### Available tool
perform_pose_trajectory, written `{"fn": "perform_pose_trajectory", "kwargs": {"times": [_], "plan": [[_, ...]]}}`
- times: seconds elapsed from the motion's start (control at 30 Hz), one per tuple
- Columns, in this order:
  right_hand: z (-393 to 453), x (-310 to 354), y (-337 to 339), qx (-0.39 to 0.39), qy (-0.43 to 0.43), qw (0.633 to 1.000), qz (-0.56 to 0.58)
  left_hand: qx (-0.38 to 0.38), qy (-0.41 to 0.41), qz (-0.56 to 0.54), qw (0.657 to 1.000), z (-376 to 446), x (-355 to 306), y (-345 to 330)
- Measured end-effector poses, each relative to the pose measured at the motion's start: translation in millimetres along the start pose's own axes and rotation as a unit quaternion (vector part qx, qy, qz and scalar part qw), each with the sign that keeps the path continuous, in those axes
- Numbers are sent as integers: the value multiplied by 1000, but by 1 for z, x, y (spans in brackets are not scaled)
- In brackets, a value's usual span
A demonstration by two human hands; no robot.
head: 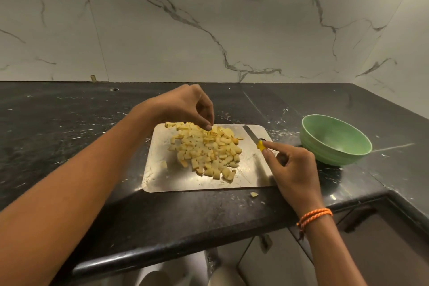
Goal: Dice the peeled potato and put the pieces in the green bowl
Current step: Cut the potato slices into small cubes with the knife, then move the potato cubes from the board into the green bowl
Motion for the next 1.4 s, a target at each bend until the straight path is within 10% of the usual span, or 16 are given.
{"fn": "perform_pose_trajectory", "kwargs": {"times": [0.17,0.5,0.77,1.0,1.27,1.4], "plan": [[0,1,-2,2,-2,1000,-21,113,52,47,991,-29,21,-5],[1,0,-3,16,-30,997,-73,75,90,80,990,-28,36,-13],[0,2,0,-4,-31,999,-35,-188,67,-6,980,-13,70,-26],[16,20,5,-80,-53,988,-122,-170,60,-41,983,-1,77,-37],[150,48,-82,285,75,955,3,-271,32,-85,958,4,66,-59],[130,33,-83,314,74,946,40,-314,42,-166,934,0,56,-64]]}}
Point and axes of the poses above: each hand's wrist, its own z-axis towards the middle knuckle, its own y-axis out of the back of the hand, x = y × z, the point moved 1 cm from there along z, towards the middle knuckle, and after that the axes turned 11 degrees about x, right-handed, at the moved point
